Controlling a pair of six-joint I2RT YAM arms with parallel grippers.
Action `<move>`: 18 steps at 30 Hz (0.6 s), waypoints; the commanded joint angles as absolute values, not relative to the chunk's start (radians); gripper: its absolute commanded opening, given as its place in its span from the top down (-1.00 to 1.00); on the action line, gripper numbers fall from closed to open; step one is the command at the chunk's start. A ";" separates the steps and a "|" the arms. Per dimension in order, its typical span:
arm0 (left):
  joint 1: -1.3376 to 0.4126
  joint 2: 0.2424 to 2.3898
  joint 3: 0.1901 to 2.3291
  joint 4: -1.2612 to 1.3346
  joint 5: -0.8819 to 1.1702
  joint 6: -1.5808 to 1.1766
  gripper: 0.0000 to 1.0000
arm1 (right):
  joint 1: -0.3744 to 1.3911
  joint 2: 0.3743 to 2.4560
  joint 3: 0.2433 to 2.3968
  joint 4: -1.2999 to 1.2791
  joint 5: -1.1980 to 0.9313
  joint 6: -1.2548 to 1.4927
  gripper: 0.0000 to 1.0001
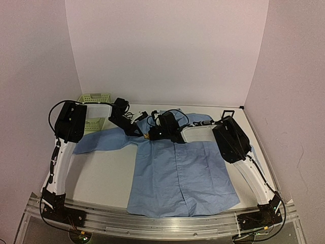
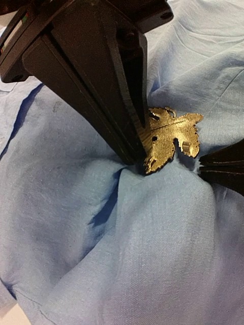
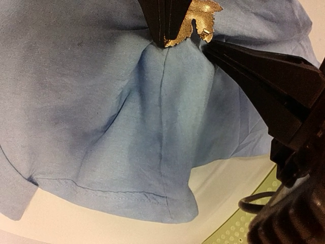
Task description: Pin the brooch onto the clothing
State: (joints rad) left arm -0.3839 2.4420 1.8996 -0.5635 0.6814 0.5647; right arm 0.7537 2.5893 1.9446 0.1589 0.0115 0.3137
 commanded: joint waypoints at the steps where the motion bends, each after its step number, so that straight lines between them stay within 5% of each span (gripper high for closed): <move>1: -0.381 2.455 1.938 -0.608 0.746 0.506 1.00 | 0.783 2.585 1.929 0.104 0.042 0.285 1.00; 18: -0.334 2.492 2.032 -0.722 0.845 0.372 0.96 | 0.778 2.542 1.830 0.219 0.021 0.295 1.00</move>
